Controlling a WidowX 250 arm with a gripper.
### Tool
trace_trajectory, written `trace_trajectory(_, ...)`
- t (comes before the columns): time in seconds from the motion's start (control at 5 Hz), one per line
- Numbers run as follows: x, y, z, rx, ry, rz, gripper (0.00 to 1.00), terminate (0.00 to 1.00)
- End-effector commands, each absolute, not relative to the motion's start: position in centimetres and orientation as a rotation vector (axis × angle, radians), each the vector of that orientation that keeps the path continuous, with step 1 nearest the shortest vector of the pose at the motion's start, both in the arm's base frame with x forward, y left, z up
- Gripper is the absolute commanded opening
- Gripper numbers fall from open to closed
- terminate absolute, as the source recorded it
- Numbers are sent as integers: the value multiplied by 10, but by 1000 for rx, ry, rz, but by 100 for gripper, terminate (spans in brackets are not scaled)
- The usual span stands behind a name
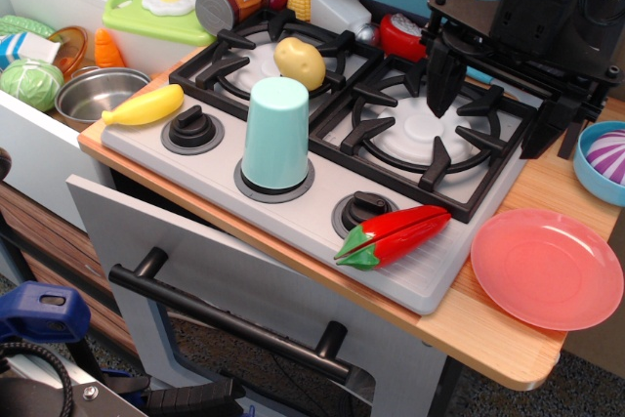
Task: Put potato on plate
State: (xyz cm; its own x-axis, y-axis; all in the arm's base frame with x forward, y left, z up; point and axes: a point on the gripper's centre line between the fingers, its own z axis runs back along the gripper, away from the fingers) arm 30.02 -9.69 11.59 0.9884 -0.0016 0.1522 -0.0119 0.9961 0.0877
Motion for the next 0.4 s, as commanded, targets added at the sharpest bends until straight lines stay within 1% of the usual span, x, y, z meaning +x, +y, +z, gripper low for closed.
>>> trace_trajectory(0.0,300,-97,116,89,-153,5,100,0)
trace_trajectory(0.2,313,-92,123,121,-154,-19,100,0)
